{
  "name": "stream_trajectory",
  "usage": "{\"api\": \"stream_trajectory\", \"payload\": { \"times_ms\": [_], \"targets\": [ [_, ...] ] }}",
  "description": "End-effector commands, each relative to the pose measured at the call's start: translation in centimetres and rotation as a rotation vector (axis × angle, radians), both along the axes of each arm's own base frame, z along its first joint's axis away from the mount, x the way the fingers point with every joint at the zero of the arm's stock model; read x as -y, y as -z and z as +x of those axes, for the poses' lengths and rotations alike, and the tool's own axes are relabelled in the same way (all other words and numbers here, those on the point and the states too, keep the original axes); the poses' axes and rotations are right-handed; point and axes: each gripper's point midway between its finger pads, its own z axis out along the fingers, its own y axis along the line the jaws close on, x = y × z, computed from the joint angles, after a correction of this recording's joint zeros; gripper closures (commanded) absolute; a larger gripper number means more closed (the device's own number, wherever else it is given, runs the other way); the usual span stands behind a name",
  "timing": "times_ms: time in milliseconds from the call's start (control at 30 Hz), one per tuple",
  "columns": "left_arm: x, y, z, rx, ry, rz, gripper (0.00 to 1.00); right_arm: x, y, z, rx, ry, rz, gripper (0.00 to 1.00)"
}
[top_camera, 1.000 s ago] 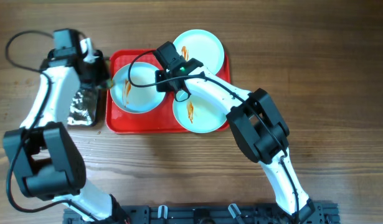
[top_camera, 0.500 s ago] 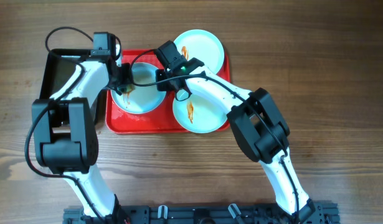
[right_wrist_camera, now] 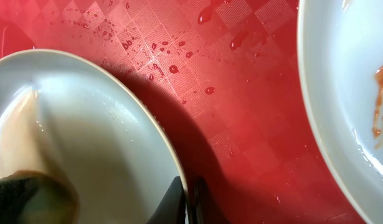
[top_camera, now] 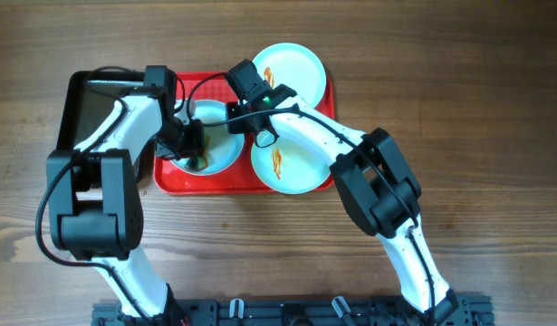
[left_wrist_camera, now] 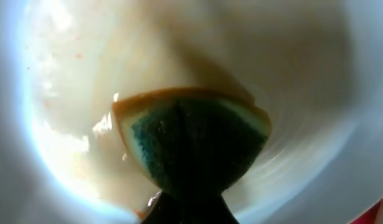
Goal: Clean dirty plates on tray and stack at the side
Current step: 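Scrub the top-left plate with the sponge while the right gripper holds it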
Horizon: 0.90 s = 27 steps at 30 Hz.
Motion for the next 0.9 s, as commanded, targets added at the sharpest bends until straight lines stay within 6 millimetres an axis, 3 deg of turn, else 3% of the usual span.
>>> {"api": "stream_trajectory", "payload": {
  "times_ms": [0, 33, 133, 267, 367, 433, 500, 600, 667, 867],
  "targets": [
    [-3.9, 4.4, -1.4, -0.075, -0.358, 0.265, 0.96, 0.0, -0.1, 0.5, 0.006, 0.031, 0.008, 0.96],
    [-4.6, 4.3, 0.5, 0.007, -0.44, 0.287, 0.96, 0.0, 0.1, 0.5, 0.009, 0.031, 0.011, 0.96],
    [-4.4, 3.5, 4.7, 0.163, -0.465, 0.245, 0.96, 0.1, 1.3, 0.2, -0.02, 0.052, 0.008, 0.95],
    [-4.0, 1.1, 7.4, 0.226, -0.454, 0.214, 0.96, 0.0, 1.4, 0.1, -0.026, 0.048, 0.013, 0.96],
    [-1.9, -1.5, 8.6, 0.243, -0.397, 0.091, 0.96, -0.1, 1.5, 0.0, -0.032, 0.043, 0.018, 0.96],
    [-0.8, -3.6, 8.8, 0.244, -0.35, 0.039, 0.96, -0.1, 1.5, 0.0, -0.032, 0.042, 0.018, 0.96],
    [-0.8, -4.2, 7.5, 0.206, -0.245, 0.061, 0.96, -0.1, 1.5, 0.0, -0.033, 0.042, 0.018, 0.96],
    [-1.8, -3.5, 5.1, 0.122, -0.17, 0.134, 0.96, -0.3, 1.4, 0.0, -0.032, 0.039, 0.026, 0.96],
    [-3.6, -3.2, 3.7, 0.077, -0.147, 0.245, 0.96, -0.3, 1.4, 0.1, -0.031, 0.039, 0.028, 0.96],
    [-4.5, -1.1, 3.8, 0.12, -0.135, 0.278, 0.96, -0.4, 2.4, 0.1, -0.035, 0.039, 0.025, 0.95]
  ]
}}
